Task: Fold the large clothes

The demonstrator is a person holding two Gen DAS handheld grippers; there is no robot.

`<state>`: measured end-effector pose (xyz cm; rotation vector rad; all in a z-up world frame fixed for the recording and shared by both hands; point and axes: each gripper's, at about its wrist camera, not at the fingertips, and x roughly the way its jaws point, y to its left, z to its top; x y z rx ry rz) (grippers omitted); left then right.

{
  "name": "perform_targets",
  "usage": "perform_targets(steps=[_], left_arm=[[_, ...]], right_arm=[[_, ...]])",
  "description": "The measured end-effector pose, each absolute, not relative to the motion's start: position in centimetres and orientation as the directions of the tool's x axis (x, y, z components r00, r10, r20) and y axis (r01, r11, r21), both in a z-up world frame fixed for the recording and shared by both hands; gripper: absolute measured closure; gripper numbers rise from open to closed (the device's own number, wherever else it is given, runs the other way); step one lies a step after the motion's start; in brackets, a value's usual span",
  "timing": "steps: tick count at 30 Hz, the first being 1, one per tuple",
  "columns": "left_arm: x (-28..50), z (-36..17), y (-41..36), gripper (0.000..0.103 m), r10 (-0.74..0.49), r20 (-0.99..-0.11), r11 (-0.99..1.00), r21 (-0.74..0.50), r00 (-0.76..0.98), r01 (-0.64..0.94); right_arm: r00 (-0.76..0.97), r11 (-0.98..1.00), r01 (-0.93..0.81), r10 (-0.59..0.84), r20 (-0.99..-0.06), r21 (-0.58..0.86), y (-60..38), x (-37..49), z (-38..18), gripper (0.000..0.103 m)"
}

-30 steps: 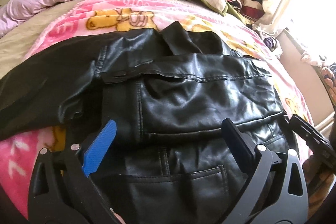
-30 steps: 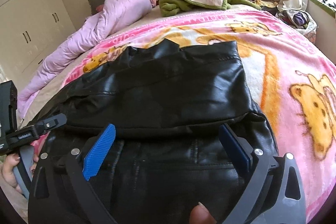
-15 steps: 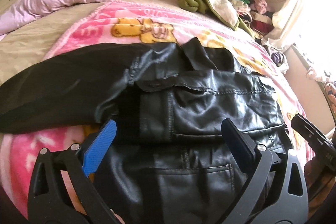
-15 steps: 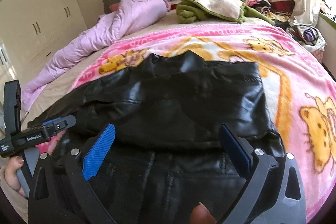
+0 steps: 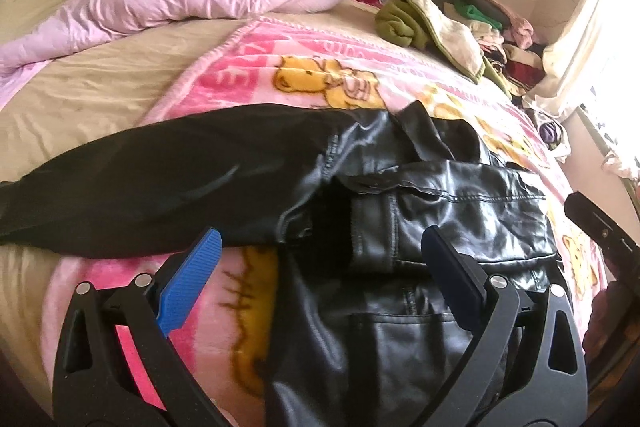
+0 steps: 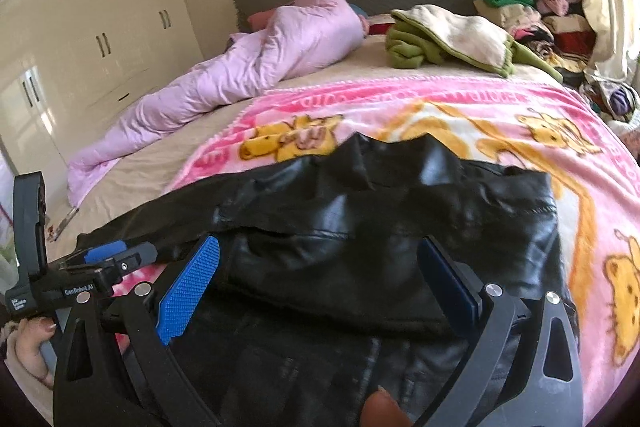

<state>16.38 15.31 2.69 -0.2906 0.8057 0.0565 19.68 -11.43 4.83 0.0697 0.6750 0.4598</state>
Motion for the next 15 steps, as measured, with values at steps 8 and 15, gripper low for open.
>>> perform_targets(steps=[8,15], left_arm=[[15.1,2.8,18.3,0.009,0.009,-0.724,0.952,-0.205,0.69,-0.228],[14.0,2.8,21.8,0.009,0.019,-0.718,0.918,-0.263,0.696,-0.296]], right_arm=[[0.679,0.873,-0.454,0.469,-0.565,0.179,-7.5,19.9,6.2,0.004],[0.661,0.848,-0.503,0.502,-0.558,0.168,-4.2,20.3,6.5,0.004]])
